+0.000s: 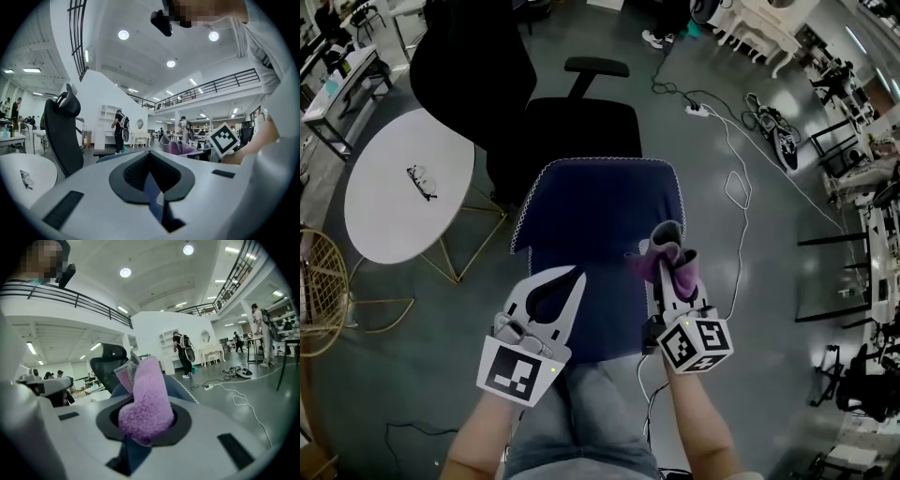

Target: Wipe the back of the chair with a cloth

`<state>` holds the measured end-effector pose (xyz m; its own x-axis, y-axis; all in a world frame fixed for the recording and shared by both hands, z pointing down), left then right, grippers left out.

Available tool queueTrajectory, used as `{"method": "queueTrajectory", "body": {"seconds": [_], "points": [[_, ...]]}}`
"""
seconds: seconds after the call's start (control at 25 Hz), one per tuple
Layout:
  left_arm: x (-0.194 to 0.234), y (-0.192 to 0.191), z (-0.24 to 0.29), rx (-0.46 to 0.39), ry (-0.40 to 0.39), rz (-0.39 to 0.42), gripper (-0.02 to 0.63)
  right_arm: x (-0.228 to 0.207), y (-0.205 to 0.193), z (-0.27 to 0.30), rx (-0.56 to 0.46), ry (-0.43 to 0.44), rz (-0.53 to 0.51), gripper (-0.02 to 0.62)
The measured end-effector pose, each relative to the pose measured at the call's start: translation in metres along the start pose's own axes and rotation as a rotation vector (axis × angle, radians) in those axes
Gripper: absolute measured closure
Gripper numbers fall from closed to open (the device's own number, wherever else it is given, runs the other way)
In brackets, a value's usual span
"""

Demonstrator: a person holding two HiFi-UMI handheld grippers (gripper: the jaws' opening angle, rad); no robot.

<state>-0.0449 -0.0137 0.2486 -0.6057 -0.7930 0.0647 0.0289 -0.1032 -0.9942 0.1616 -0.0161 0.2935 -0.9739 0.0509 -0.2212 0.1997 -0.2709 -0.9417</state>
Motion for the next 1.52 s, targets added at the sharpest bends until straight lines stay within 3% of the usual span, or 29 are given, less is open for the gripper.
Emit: {"method": "queueTrajectory", "body": {"seconds": [0.48,0.72,1.16,1.52], "points": [[-0.022,0.061,-0.005,-0.071,-0.031,0.01,0.593,0.044,0.063,-0.049,-0.072,0.096,-0.01,0.52],[-0.043,0.08,-0.014,-0.092,-0.066,0.052,0.594,0.068,0.086,-0.073,-0.109,0.161,-0.033,0.52],[-0.068,0.104,-0.025,-0.118,-0.089,0.066,0.594,0.088,0.109,-0.108,-0.144,0.238,-0.047,0.52],[-0.078,0.103,-0.04,-0.122,-0.099,0.052,0.594,0.103,0.105,-0.124,-0.157,0.278,-0.05,0.52]]}}
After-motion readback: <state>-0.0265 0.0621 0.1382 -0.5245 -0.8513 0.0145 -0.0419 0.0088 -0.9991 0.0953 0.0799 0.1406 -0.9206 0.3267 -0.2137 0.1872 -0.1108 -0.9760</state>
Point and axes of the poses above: the fingertips, and each gripper's own axes: z forward along the fingers, x to its left, y out of its top, the point moved 5 cm from there along -z, backward along the fingers, and after that the axes turned 4 degrees about -y, right-handed, at the moved point
